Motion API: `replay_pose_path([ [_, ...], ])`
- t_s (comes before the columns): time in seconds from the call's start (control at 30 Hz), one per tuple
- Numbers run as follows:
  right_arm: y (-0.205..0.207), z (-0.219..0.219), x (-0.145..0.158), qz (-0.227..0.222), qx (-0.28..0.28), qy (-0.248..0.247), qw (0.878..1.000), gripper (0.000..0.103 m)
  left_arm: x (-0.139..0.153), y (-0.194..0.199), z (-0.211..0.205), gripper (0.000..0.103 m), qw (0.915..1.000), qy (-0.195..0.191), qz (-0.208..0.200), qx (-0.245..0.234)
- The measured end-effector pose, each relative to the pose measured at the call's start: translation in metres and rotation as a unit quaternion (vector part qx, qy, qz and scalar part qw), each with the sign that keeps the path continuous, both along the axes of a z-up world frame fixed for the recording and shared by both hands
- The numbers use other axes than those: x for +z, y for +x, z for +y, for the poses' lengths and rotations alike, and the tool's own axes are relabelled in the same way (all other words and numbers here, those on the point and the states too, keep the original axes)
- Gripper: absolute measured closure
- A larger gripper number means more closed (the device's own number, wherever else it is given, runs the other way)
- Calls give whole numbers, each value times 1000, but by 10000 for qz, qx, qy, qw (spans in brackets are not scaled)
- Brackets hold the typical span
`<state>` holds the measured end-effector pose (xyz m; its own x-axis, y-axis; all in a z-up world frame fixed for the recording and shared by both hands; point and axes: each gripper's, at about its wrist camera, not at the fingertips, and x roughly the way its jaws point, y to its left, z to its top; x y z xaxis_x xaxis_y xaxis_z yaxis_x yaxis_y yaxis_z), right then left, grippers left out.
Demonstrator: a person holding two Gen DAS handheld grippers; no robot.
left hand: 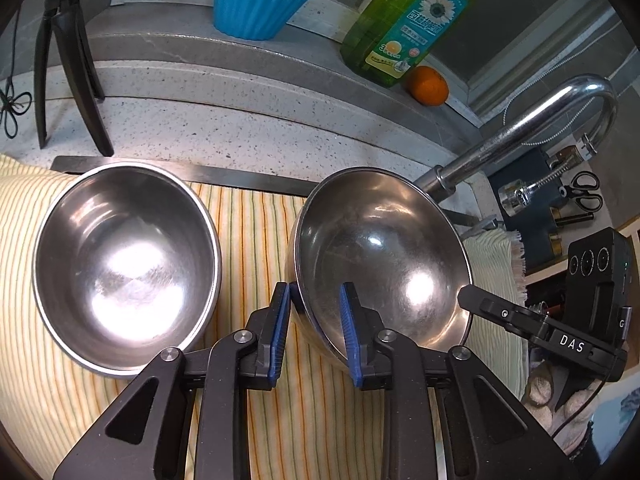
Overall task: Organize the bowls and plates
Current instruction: 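Lift the steel bowl with the left tool and carry it beside the plate stack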
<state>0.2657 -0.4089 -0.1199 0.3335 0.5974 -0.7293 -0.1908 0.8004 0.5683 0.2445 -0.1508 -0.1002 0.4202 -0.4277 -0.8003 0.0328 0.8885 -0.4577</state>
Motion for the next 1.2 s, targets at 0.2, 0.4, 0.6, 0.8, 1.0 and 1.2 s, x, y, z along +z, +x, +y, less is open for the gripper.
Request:
replay_pose_path([
  [0.2,-12,5,7,-90,41,-65,9999,85,6,-12,6,80,9999,-92,-65,-18],
  [0.4,-30,12,18,-210,86,-136,9997,85,18,-28,15,80,9997,-136,-209,-55],
  [0.6,-50,25,33,-321,135,-134,9993,85,34,-48,30,80,9991,-158,-389,-80],
  [0.8,-73,43,46,-432,212,-107,9988,85,49,-70,50,80,9983,-198,-544,-38],
  [1.0,-96,70,54,-510,348,-59,9981,85,55,-96,75,80,9980,-160,-602,46],
  [1.2,-117,104,54,-530,589,-66,9968,85,57,-123,108,80,9975,-182,-625,277],
])
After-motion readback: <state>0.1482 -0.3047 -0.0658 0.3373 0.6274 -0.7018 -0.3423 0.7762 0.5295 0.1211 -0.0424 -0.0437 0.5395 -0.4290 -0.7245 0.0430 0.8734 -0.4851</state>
